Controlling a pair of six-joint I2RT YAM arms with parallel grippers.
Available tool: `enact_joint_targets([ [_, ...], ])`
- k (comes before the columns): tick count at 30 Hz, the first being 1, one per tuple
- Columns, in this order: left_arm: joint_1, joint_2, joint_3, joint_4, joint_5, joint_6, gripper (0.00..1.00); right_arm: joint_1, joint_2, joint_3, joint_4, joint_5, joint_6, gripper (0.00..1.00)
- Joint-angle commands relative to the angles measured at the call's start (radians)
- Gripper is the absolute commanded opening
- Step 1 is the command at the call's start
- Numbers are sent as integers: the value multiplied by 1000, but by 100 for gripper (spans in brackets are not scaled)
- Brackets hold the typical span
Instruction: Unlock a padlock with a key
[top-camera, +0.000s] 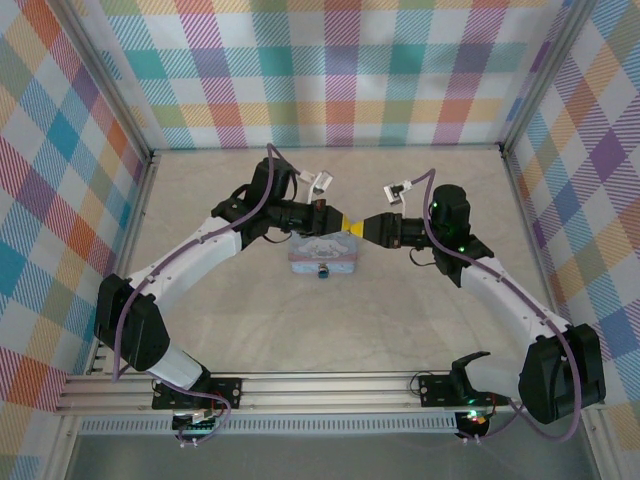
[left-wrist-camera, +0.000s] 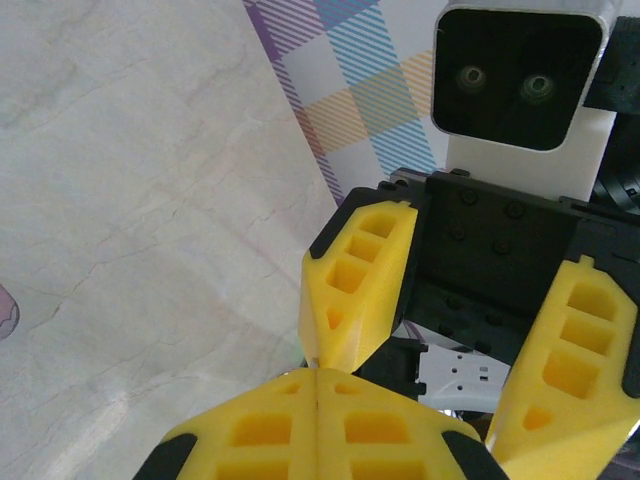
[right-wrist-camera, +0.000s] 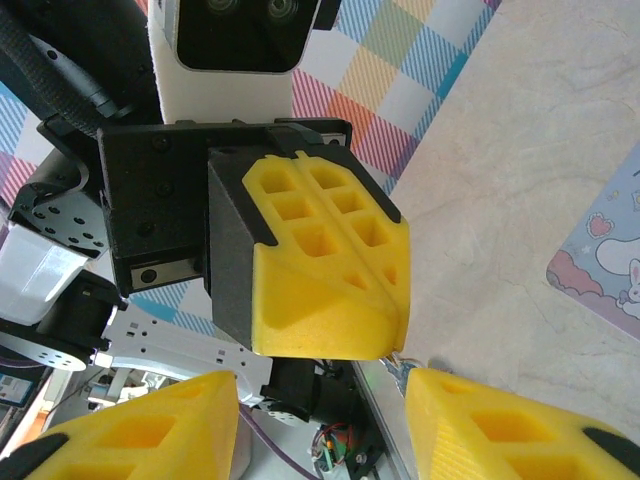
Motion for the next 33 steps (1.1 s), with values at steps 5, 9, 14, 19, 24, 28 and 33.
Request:
enact_joint_targets([
  [5,-2,-51,-7,49,49,-8,0,-5,-54,44,-62,51,-72,48],
  [9,-2,-58,-11,47,49,-3,0,-18,-77,48,-83,64,-77,47],
  [14,-2,-62,-13,45,58,0,0,-17,-73,51,-106,76,-92,46],
  [19,-3,-64,-13,48,60,-3,0,-8,-48,62,-85,31,-78,41],
  [24,-7,-61,-13,59,64,-8,0,8,-33,78,-97,17,-95,36],
  [28,-11,-62,-11,68,62,-11,0,9,-28,77,-97,15,-98,40],
  [33,-16,-67,-10,74,69,-11,0,8,-34,70,-113,44,-112,44],
])
